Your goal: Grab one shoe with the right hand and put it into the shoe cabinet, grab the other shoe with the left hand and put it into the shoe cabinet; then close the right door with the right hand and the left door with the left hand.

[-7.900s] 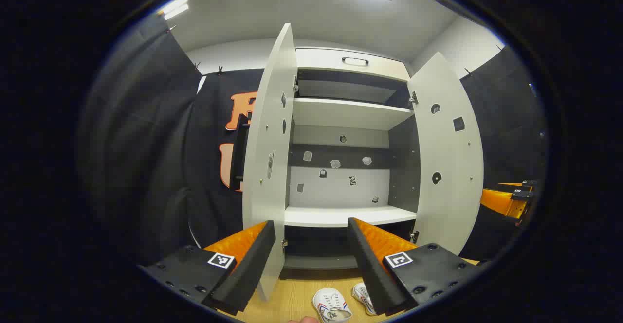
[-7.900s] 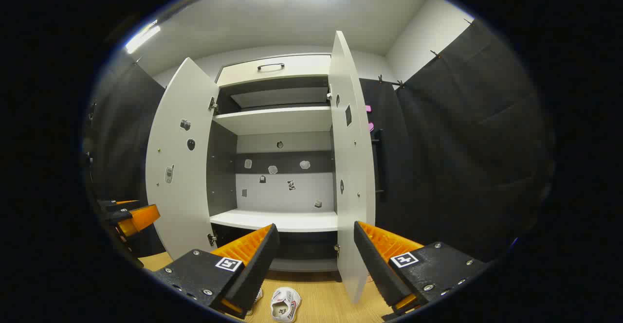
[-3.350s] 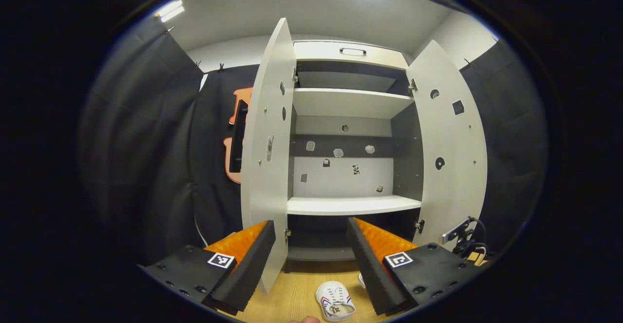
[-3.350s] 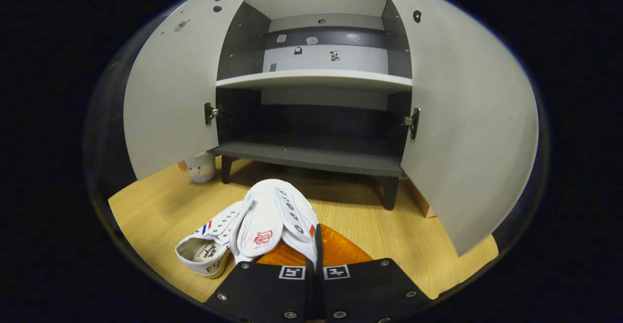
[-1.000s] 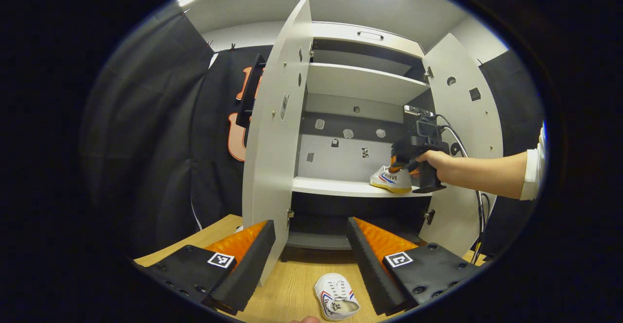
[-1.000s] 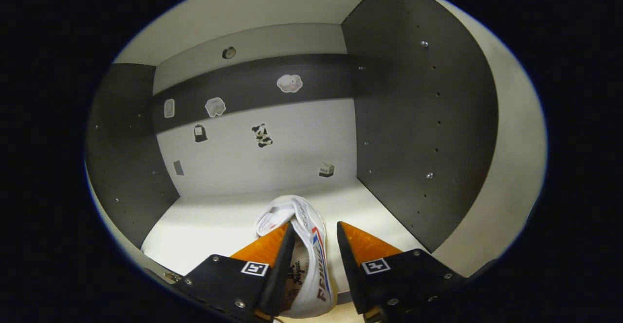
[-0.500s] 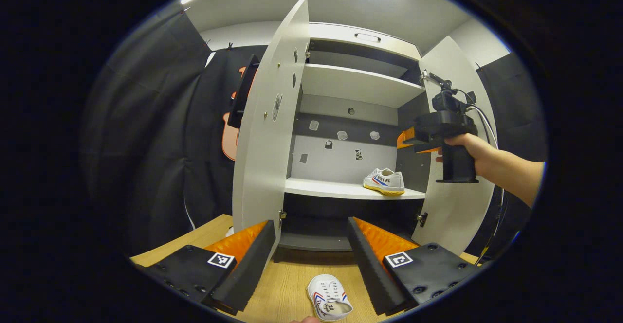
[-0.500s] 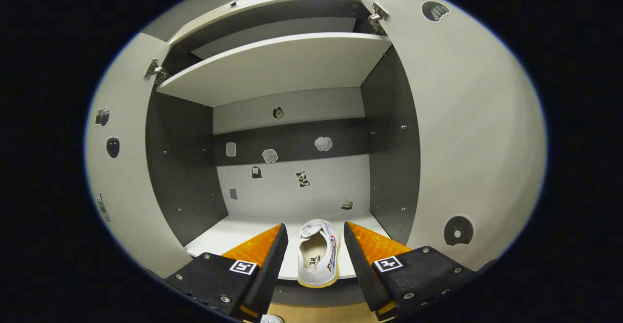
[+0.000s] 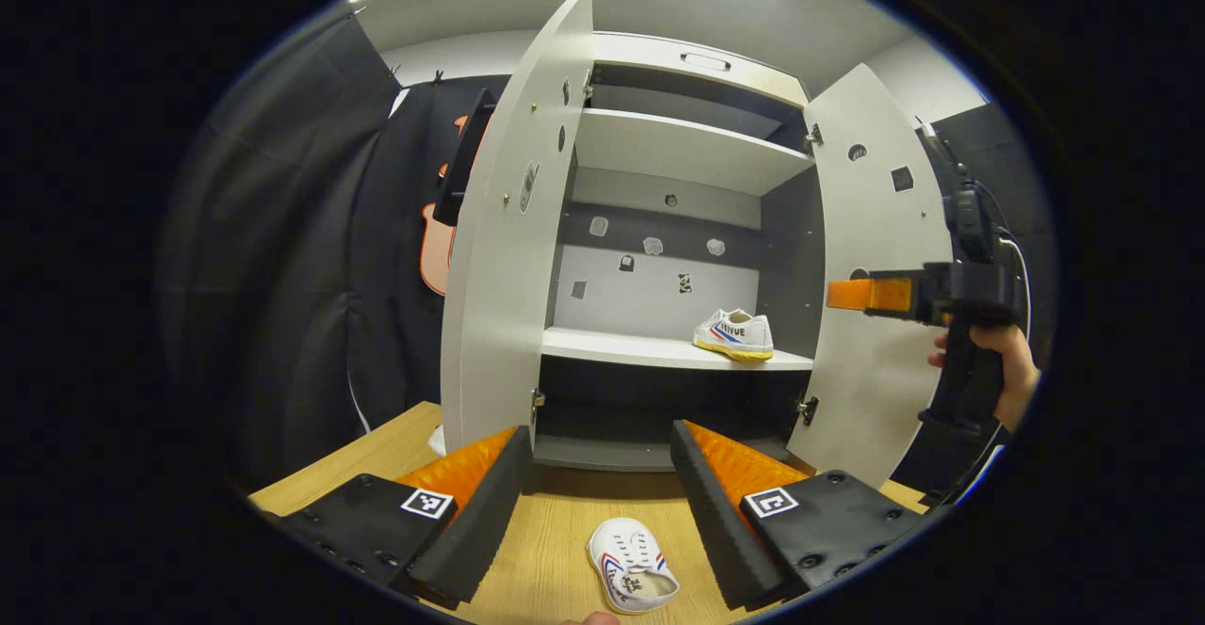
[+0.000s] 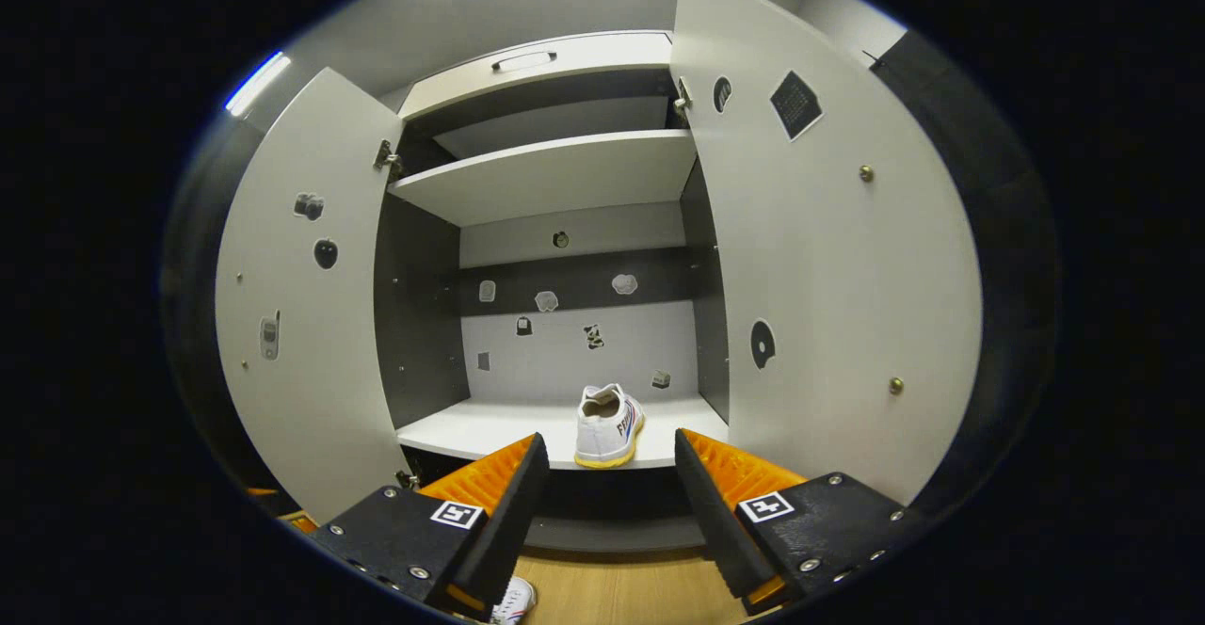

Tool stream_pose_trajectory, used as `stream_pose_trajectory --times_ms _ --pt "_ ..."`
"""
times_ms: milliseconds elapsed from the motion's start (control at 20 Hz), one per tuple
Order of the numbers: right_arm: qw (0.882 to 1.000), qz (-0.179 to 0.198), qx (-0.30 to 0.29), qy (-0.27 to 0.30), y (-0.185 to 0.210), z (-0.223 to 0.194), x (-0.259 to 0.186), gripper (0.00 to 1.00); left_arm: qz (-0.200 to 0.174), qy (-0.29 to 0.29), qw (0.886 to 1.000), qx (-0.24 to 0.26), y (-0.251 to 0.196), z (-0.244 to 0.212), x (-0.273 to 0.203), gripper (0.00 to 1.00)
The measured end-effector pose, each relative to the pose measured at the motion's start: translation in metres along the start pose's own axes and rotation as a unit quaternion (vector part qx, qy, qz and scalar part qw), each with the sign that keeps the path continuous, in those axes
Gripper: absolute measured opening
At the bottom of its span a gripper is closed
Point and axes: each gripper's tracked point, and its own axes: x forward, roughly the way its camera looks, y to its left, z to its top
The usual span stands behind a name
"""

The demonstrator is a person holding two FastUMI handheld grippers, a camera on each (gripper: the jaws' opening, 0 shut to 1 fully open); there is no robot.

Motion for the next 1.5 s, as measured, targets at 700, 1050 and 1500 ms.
stream_pose_trajectory --times_ms 700,1050,1500 --pt "0.997 -0.043 0.026 0.05 -0.032 -0.137 -0.13 0.92 0.002 0.171 0.985 -0.007 -0.006 -0.129 -0.001 0.97" --pt "0.996 -0.063 0.047 0.04 -0.056 -0.126 -0.14 0.92 -0.06 0.386 0.92 -0.036 -0.025 -0.229 -0.016 0.98" --pt "0.993 -0.093 0.057 0.043 -0.085 -0.131 -0.153 0.93 -0.026 0.499 0.866 0.029 -0.005 -0.293 0.005 0.98"
